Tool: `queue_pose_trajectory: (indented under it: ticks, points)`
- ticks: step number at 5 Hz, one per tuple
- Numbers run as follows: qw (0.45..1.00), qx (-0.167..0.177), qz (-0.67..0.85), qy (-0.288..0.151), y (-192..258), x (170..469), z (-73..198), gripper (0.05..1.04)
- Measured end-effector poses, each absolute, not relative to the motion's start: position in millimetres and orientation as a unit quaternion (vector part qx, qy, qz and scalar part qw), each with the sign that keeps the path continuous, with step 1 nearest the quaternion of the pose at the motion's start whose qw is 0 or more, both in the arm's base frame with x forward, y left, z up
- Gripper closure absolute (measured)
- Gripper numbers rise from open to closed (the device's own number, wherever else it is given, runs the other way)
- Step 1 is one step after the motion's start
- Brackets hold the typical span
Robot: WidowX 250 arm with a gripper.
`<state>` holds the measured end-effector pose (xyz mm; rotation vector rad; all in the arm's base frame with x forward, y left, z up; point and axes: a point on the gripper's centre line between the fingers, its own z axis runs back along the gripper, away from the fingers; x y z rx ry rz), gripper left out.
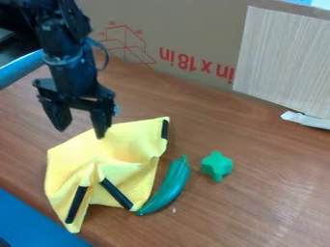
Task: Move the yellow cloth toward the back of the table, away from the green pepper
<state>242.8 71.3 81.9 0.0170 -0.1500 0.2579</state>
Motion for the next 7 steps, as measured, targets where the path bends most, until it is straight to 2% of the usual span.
queue_pose_trajectory:
  ticks: [2,4,6,7]
  points:
    - [0.984,0.013,0.156,-0.08,68,251,60,0.083]
    - [0.987,0.02,0.143,-0.076,70,242,52,0.083]
    - [0.987,0.02,0.153,-0.048,84,232,37,0.083]
    - [0.986,0.021,0.156,-0.049,94,236,33,0.083]
